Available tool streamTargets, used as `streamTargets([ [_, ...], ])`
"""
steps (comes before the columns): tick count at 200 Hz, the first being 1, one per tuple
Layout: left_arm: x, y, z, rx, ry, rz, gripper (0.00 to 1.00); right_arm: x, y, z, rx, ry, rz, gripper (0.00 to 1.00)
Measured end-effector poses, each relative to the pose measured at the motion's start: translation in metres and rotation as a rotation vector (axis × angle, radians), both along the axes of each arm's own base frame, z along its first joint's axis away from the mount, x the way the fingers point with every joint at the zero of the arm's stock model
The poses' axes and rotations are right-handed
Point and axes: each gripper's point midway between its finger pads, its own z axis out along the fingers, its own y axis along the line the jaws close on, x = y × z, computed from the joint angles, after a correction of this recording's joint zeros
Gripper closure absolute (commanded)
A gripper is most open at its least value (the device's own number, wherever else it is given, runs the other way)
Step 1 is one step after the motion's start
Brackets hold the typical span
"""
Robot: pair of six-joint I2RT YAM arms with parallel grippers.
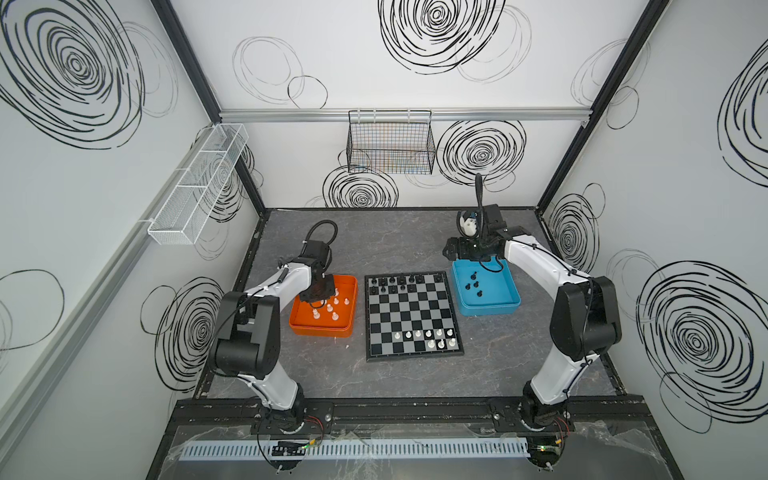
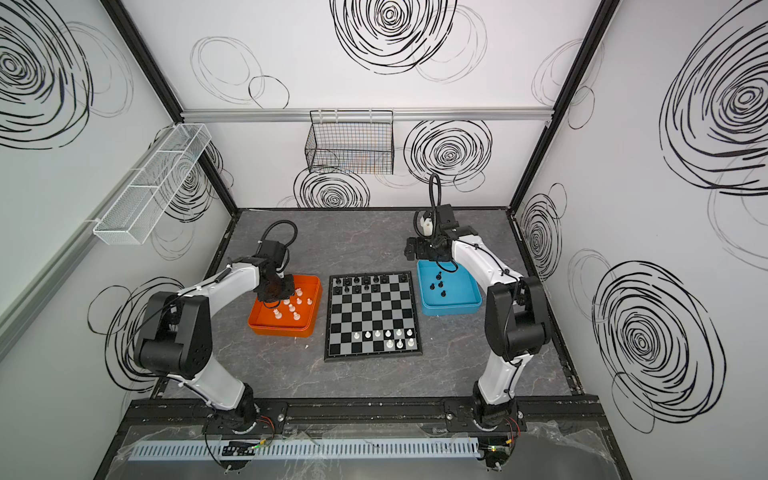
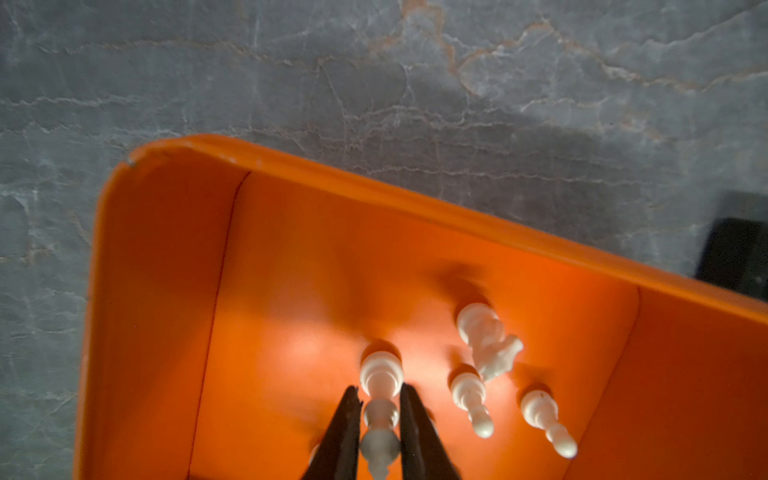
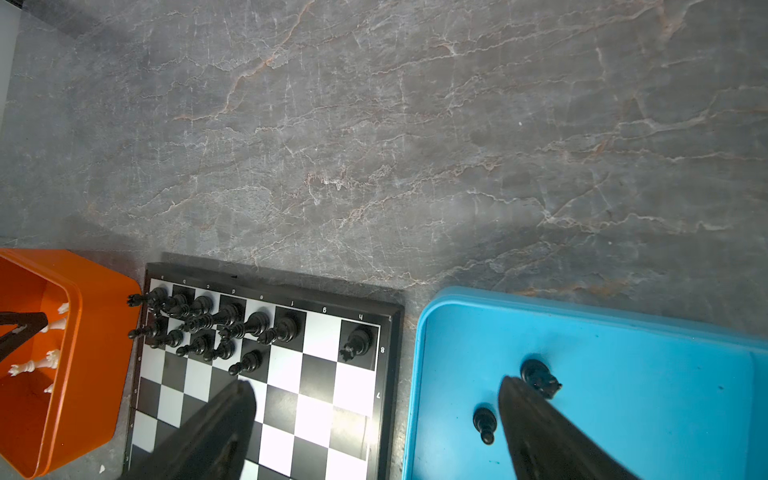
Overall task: Set up the chess pieces on the board
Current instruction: 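Lower left gripper toward white pieces while right gripper hovers over black pieces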
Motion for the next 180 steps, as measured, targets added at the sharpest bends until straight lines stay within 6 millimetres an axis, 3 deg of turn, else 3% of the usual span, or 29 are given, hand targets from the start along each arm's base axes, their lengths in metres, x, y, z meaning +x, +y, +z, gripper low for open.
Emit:
streamTargets([
  [180, 0.0012, 0.0007, -0.0025, 0.009, 0.002, -0.012, 0.91, 0.0007, 0.0003, 0.0001, 0.002, -0.004, 0.000, 0.04],
])
